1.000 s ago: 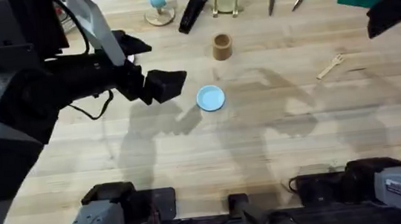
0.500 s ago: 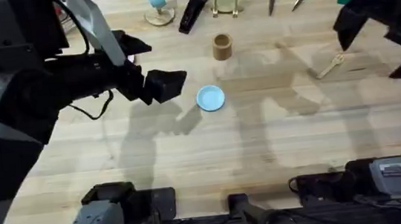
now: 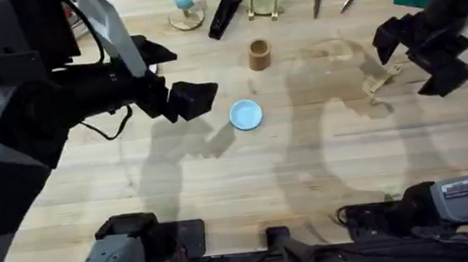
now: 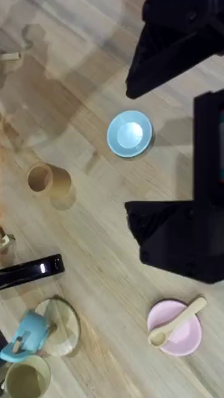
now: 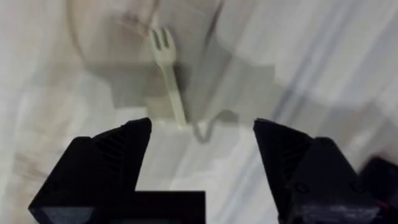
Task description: Pick up a utensil and set it on the pink plate, then put the other utensil in the container.
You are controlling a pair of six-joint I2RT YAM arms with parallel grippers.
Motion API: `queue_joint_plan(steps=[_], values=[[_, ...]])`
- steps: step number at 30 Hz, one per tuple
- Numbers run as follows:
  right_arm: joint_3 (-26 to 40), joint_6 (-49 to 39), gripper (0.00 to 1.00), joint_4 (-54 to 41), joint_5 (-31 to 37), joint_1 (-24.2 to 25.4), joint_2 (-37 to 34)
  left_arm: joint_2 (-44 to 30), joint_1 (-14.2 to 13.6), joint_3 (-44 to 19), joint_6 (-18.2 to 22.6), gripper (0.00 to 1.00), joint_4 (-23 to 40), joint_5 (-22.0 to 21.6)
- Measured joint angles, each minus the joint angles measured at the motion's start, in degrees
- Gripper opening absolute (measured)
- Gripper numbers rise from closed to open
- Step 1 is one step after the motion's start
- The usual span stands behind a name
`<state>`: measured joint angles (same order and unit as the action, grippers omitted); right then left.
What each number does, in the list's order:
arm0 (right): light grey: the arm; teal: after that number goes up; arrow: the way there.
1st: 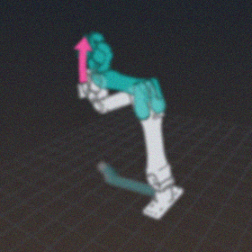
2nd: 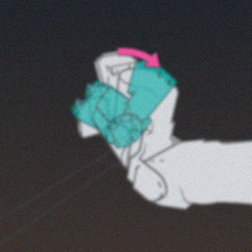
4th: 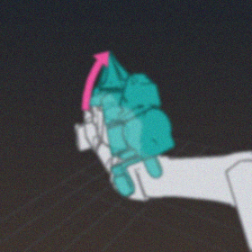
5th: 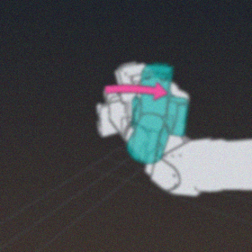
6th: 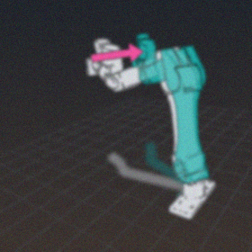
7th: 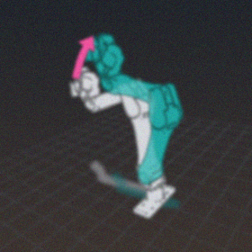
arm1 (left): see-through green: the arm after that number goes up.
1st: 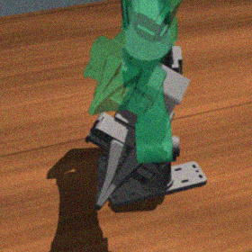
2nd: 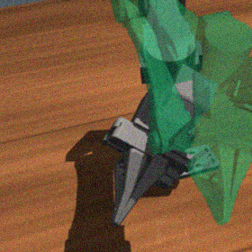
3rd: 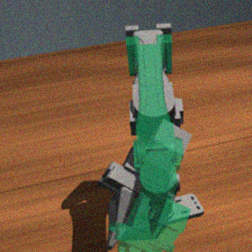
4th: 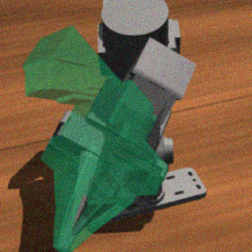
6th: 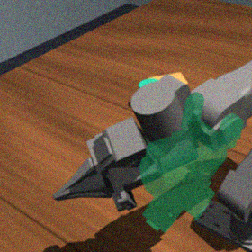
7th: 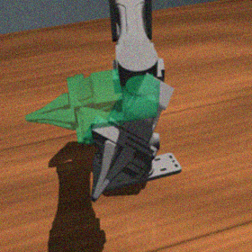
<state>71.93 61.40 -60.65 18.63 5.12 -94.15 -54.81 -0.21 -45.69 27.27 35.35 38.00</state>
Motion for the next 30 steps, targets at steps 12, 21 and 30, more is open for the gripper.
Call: queue_joint_plan(steps=[12, 21, 30], values=[[-1.65, -4.73, 0.993, 8.56, -0.21, 1.68, -3.99, 0.00, 0.00, 0.00, 0.01, 0.995, -0.02, 0.00], [-1.54, -7.52, 0.993, 11.17, -3.00, 1.94, -9.97, 0.00, 0.00, 0.00, 0.02, 0.995, -0.01, 0.00], [-1.13, -9.22, 0.992, 13.52, -4.28, 2.30, -10.97, 0.00, 0.00, 0.00, 0.00, 0.994, -0.48, 0.00]])
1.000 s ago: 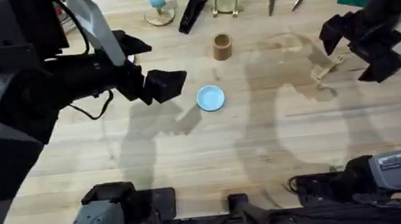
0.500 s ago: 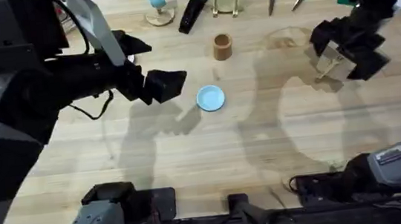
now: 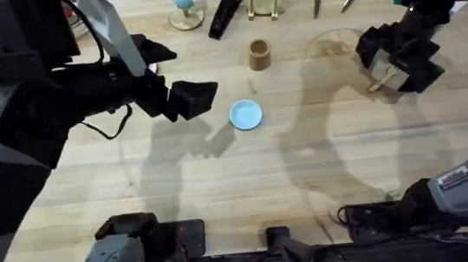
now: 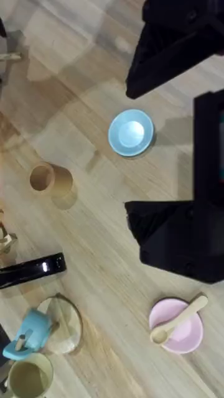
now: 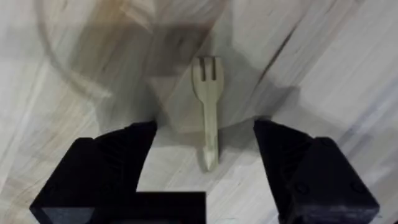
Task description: Pick up a utensil and set it on the pink plate, then put the other utensil in the container.
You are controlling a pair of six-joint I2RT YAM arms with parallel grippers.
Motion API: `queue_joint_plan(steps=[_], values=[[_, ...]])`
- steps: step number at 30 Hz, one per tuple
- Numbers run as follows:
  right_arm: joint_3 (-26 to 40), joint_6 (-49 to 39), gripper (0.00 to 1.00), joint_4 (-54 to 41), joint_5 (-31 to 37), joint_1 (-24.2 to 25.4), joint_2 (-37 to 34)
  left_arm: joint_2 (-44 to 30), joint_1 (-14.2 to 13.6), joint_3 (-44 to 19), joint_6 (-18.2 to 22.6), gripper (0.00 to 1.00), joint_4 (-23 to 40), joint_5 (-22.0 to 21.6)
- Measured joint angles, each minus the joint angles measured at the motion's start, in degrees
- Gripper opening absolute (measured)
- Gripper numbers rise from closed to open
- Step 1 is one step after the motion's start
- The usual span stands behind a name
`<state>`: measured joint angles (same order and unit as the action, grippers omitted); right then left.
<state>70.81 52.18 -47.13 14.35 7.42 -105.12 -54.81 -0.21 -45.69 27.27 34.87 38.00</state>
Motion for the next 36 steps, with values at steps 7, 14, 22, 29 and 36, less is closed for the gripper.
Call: queue_joint_plan(steps=[7, 14, 22, 29, 36], values=[[0.35, -4.31, 0.983, 4.07, -1.64, 0.37, -0.87, 0.00, 0.00, 0.00, 0.00, 0.993, -1.33, 0.02], [-4.42, -4.83, 0.973, 9.86, -1.65, 0.44, 1.47, 0.00, 0.00, 0.00, 0.02, 0.995, -1.49, 0.15], [-5.57, -4.61, 0.964, 10.88, -1.44, 0.42, 2.14, 0.00, 0.00, 0.00, 0.02, 0.995, -2.91, 0.17], [-5.82, -4.29, 0.552, 12.23, -0.68, 0.53, 2.16, 0.00, 0.00, 0.00, 0.02, 0.994, -3.23, 0.20], [-5.92, -4.24, 0.040, 12.94, 0.82, 1.22, 2.16, 0.00, 0.00, 0.00, 0.02, 0.995, -3.37, 0.20]])
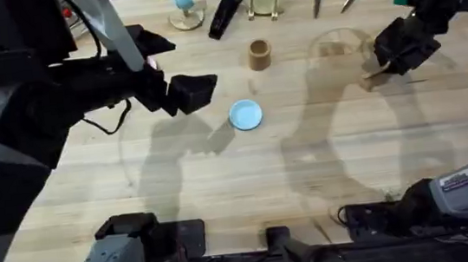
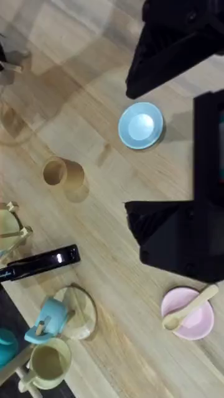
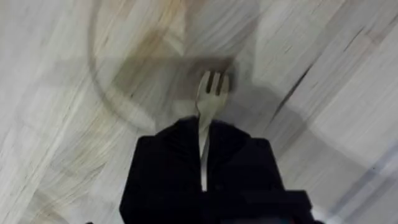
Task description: Pick up a utensil and set it on the pink plate, then put the other utensil in the container.
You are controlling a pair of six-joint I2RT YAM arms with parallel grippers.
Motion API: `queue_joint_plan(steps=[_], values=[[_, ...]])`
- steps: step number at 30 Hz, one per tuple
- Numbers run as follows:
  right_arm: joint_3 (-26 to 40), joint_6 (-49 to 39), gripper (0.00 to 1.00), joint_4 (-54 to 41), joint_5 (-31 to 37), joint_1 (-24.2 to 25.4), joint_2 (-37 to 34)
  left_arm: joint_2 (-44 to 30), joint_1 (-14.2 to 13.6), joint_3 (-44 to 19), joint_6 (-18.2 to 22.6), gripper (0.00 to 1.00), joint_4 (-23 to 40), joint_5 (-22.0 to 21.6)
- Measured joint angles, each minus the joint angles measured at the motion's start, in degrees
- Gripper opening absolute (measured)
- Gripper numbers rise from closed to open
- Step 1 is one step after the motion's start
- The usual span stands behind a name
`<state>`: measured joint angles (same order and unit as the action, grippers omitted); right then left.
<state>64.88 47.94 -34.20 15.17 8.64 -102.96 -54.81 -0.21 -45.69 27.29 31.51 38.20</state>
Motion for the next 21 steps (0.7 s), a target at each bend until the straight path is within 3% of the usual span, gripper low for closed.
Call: queue_joint_plan(steps=[12, 21], values=[[3.10, -1.35, 0.030, -4.43, -1.02, 0.17, -0.81, 0.00, 0.00, 0.00, 0.00, 0.993, -0.02, 0.00], [5.47, -7.47, 0.031, -13.56, -7.17, 0.01, -0.35, 0.00, 0.00, 0.00, 0.00, 0.994, 0.00, 0.00]])
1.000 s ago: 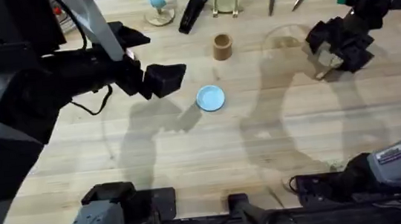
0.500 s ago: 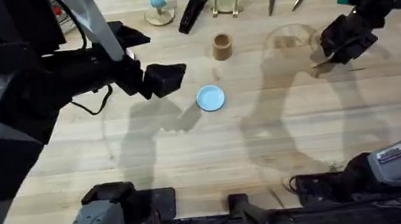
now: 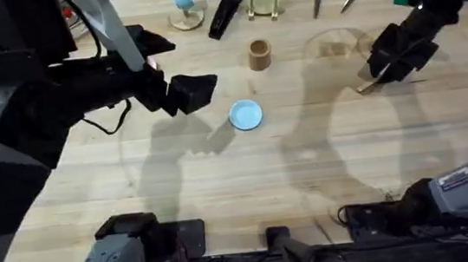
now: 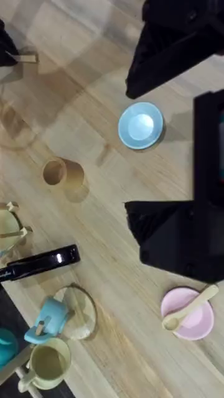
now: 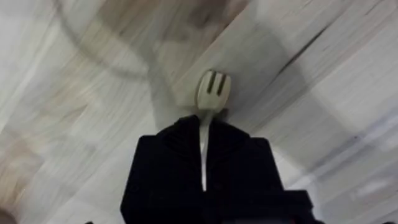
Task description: Pick up a utensil and set it on the pink plate, then put the other utensil in the container.
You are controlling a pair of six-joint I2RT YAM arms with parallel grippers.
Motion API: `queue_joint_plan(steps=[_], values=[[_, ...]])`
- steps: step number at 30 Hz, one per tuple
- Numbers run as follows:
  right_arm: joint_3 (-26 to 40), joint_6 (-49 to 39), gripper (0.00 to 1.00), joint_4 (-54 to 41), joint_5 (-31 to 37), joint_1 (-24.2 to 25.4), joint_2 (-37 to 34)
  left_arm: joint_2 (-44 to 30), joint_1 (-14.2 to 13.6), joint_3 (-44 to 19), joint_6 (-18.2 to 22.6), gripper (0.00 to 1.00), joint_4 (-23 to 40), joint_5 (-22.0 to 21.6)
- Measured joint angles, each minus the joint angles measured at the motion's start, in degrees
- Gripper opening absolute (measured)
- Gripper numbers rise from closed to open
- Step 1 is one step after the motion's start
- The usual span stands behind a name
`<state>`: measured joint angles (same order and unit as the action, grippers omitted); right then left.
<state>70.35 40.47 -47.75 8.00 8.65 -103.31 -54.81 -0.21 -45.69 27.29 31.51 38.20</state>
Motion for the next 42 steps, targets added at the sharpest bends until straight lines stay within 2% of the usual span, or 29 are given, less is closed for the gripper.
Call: queue_joint_plan(steps=[10, 15, 16, 24, 33, 42], values=[[7.65, -8.38, 0.030, -2.70, -1.60, -0.12, 9.13, 0.00, 0.00, 0.00, 0.12, 0.995, 2.79, 0.00], [8.36, -14.55, 0.030, -3.44, -1.65, -0.14, 14.06, 0.00, 0.00, 0.00, 0.16, 0.994, 5.44, 0.00], [8.36, -17.80, 0.030, -4.00, -1.82, -0.14, 16.80, 0.00, 0.00, 0.00, 0.17, 0.994, 5.71, 0.00], [8.36, -25.21, 0.030, -3.95, -2.99, -0.29, 25.89, 0.00, 0.00, 0.00, 0.17, 0.994, 5.77, 0.00], [8.36, -44.28, 0.030, -3.43, -13.63, -0.29, 32.44, 0.00, 0.00, 0.00, 0.17, 0.994, 5.77, 0.00], [8.36, -60.35, 0.030, -3.36, -31.63, -0.40, 33.92, 0.00, 0.00, 0.00, 0.17, 0.995, 5.77, 0.00]])
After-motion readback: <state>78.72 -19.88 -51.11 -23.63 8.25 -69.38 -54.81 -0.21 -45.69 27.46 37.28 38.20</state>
